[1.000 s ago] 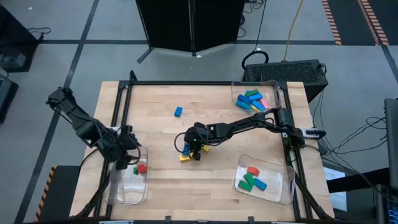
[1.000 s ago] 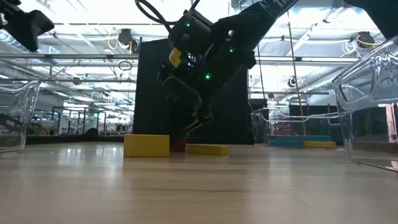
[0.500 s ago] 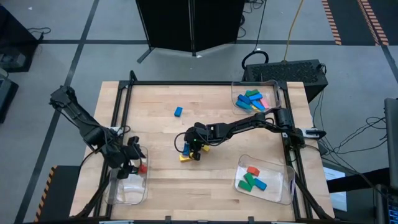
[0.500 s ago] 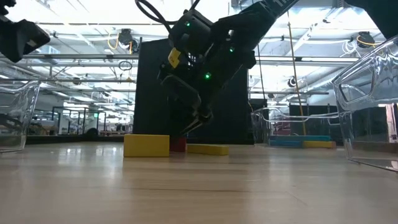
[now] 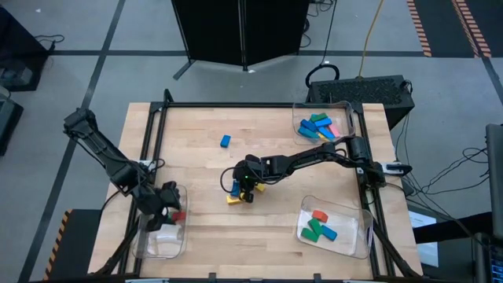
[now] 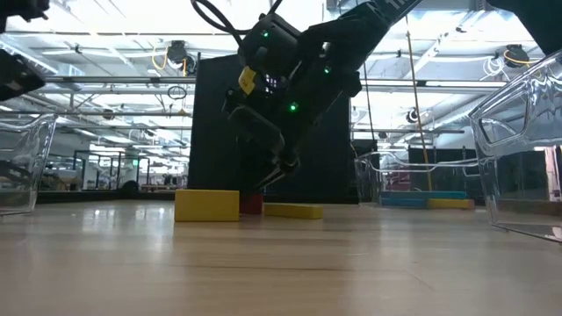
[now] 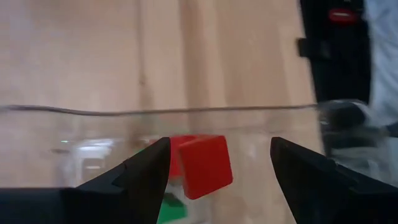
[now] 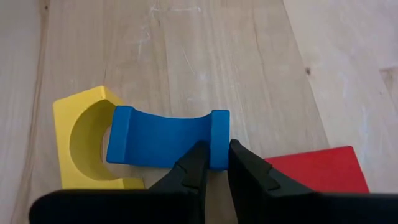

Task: Sort blocks by size
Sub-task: Put the blue arch block into the bottom left transparent bin

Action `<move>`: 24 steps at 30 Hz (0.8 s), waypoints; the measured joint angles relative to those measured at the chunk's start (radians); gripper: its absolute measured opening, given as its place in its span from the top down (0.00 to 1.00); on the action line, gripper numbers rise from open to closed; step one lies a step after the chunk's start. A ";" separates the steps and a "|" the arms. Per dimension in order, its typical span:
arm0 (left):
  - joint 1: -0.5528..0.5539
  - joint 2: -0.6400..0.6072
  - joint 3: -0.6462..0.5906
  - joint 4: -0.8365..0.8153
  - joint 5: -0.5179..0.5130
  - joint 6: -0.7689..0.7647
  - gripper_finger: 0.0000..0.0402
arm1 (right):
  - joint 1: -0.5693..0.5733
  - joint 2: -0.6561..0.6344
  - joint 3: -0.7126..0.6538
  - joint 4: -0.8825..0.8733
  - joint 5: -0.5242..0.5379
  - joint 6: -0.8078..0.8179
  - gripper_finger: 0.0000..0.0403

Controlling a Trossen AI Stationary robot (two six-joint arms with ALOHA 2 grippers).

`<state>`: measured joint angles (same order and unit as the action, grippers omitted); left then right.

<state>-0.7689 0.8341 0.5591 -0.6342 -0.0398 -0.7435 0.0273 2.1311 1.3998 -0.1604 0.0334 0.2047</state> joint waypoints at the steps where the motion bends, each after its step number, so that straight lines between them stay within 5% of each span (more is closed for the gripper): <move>1: -0.003 0.000 0.000 0.009 0.019 -0.007 0.32 | 0.000 0.000 0.000 0.000 0.000 -0.004 0.89; 14: -0.052 0.000 0.000 0.093 0.030 -0.003 0.32 | -0.013 0.000 0.000 -0.002 -0.005 -0.011 0.89; 24: -0.051 -0.039 0.041 -0.097 -0.249 0.100 0.32 | -0.013 -0.001 0.000 -0.010 -0.005 -0.033 0.89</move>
<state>-0.8204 0.7948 0.6000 -0.7314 -0.2892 -0.6436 0.0139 2.1304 1.4002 -0.1699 0.0288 0.1721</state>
